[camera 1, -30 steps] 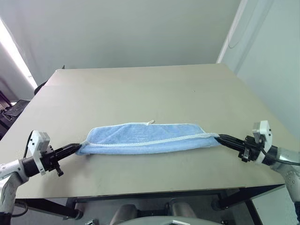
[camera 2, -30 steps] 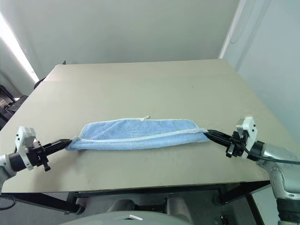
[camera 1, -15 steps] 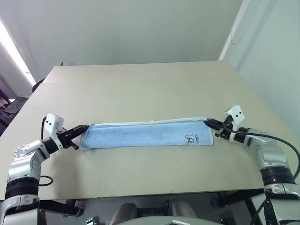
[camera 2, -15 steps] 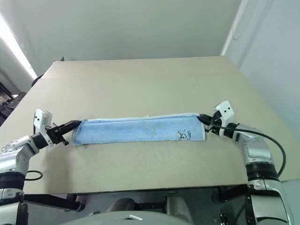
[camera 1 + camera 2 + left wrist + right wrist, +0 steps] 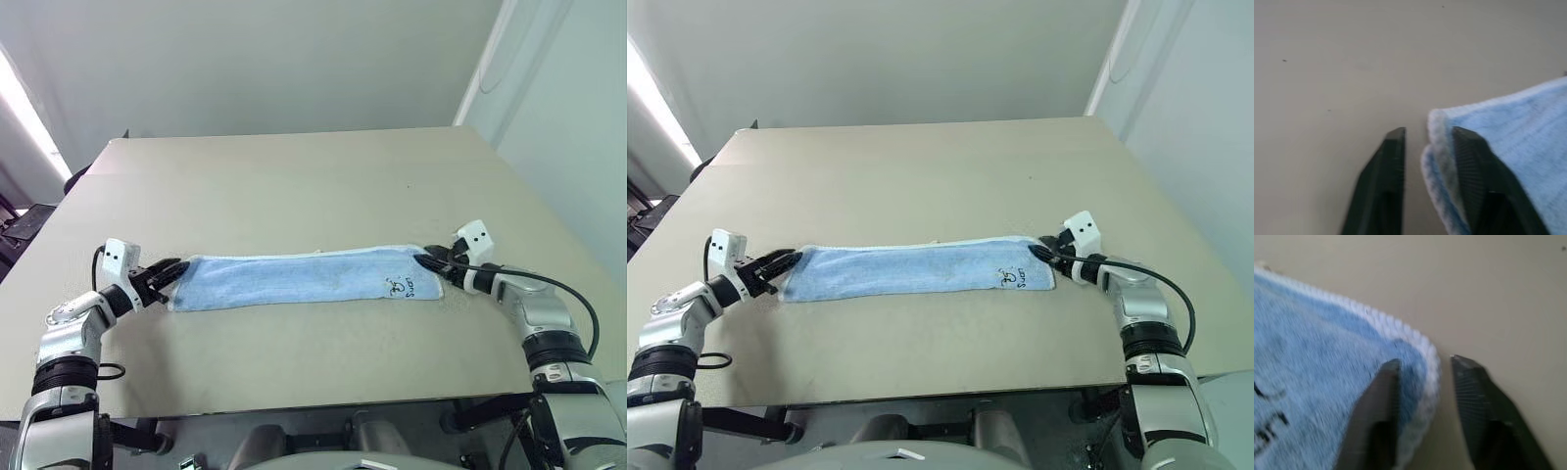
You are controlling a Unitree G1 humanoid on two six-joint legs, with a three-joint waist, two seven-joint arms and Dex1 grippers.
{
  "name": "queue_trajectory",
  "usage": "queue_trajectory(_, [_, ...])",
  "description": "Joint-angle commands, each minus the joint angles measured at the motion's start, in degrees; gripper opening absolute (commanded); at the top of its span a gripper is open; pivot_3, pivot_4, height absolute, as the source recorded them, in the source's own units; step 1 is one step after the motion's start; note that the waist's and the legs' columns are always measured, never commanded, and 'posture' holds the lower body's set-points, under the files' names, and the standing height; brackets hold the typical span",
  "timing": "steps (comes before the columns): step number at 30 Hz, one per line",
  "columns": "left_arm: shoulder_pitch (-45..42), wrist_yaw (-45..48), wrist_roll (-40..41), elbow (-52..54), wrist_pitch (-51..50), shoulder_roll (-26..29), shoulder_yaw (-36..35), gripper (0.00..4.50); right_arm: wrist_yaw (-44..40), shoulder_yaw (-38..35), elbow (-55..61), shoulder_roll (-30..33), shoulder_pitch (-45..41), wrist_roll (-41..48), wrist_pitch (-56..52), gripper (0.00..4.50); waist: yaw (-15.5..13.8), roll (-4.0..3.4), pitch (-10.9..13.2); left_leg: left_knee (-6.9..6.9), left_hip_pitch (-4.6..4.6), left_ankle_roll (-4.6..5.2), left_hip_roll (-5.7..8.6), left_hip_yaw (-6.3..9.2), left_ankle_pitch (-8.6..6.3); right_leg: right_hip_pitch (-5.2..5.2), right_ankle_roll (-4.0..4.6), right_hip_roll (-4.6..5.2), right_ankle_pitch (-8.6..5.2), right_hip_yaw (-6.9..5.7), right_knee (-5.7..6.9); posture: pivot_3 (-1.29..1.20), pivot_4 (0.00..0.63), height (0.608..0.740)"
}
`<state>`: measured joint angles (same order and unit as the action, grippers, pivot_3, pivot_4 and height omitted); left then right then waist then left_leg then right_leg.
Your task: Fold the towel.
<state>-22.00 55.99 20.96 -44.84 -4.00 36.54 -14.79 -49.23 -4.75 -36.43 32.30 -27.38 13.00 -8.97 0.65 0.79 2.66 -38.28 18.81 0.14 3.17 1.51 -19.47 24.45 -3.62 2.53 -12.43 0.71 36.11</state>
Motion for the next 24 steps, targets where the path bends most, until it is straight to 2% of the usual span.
queue_trajectory(1, [-2.45, -1.75, -0.53, -1.73, 2.79, 0.10, -1.50, 2.83, -0.19, -2.30, 0.62, 0.01, -2.33, 2.06, -1.35, 3.16, 0.00, 0.01, 0.00, 0.00, 0.01, 0.00, 0.00, 0.00, 0.00, 0.00, 0.00, 0.00, 0.00, 0.00, -0.01, 0.00, 0.000, 0.740])
queue_trajectory(3, [-3.50, -3.17, 0.20, -2.09, 3.80, -0.11, -2.65, 3.56, 0.95, -4.63, 0.16, 0.35, -3.56, 4.31, -6.09, 3.94, 0.00, 0.01, 0.00, 0.01, 0.01, 0.00, 0.00, 0.00, 0.00, 0.00, 0.00, 0.00, 0.00, 0.00, -0.02, 0.00, 0.000, 0.740])
queue_trajectory(4, [-3.94, -3.77, 0.83, -1.95, 4.23, -0.25, -3.39, 3.57, 1.75, -5.95, -0.15, 0.61, -4.27, 5.56, -8.80, 4.31, -0.02, 0.01, 0.00, 0.01, 0.03, 0.00, 0.00, 0.01, 0.00, 0.01, 0.00, 0.01, 0.00, 0.00, -0.02, 0.00, 0.000, 0.740])
queue_trajectory(5, [-3.47, -2.59, 2.49, 0.60, 3.20, -0.41, -4.09, 3.57, 1.82, -8.26, -0.05, 1.69, -5.07, 8.40, -15.06, 4.47, -0.02, 0.01, 0.00, 0.00, 0.09, 0.00, 0.00, 0.01, 0.00, 0.05, 0.00, 0.02, 0.00, 0.00, -0.02, 0.00, 0.000, 0.740])
queue_trajectory(8, [-0.60, 1.21, 6.35, 9.14, -1.34, -0.61, -4.73, 3.57, 0.24, -12.24, 1.32, 5.21, -5.59, 14.46, -30.73, 4.47, -0.18, 0.00, -0.02, -0.08, 0.45, 0.00, 0.00, 0.02, 0.00, 0.33, 0.00, 0.05, 0.08, -0.01, -0.02, 0.00, 0.000, 0.740])
queue_trajectory(13, [7.88, 6.74, 12.18, 26.72, -12.31, 0.35, -3.28, 3.57, -3.57, -17.54, 3.84, 9.86, -3.22, 23.34, -49.79, 4.47, 0.13, -0.11, -0.09, 0.02, 0.61, 0.05, 0.00, 0.02, -0.03, 0.49, 0.01, 0.09, 0.08, -0.01, -0.12, 0.00, 0.000, 0.740])
queue_trajectory(15, [12.22, 9.13, 13.10, 33.87, -15.89, 1.35, -1.32, 3.57, -5.35, -17.27, 8.24, 11.33, -0.14, 26.23, -56.54, 4.47, 0.14, -0.12, -0.10, 0.03, 0.60, 0.08, -0.01, 0.01, -0.04, 0.48, 0.01, 0.09, 0.08, 0.00, -0.13, 0.00, 0.000, 0.740])
queue_trajectory(18, [16.09, 10.56, 12.44, 40.06, -17.72, 2.45, 1.13, 3.57, -5.67, -16.65, 13.79, 12.35, 4.11, 28.20, -62.03, 4.47, -0.04, -0.20, -0.15, 0.01, 0.54, 0.07, -0.01, 0.01, -0.04, 0.43, 0.01, 0.08, 0.08, 0.00, -0.08, 0.00, 0.000, 0.740])
queue_trajectory(24, [18.58, 11.66, 10.42, 44.54, -16.67, 2.73, 4.73, 3.57, -4.42, -17.22, 17.00, 13.08, 9.16, 29.17, -66.62, 4.47, -0.09, -0.39, -0.19, -0.52, 0.45, 0.09, -0.05, 0.01, -0.04, 0.00, -0.04, -0.02, 0.04, -0.07, -0.05, 0.00, 0.000, 0.740])
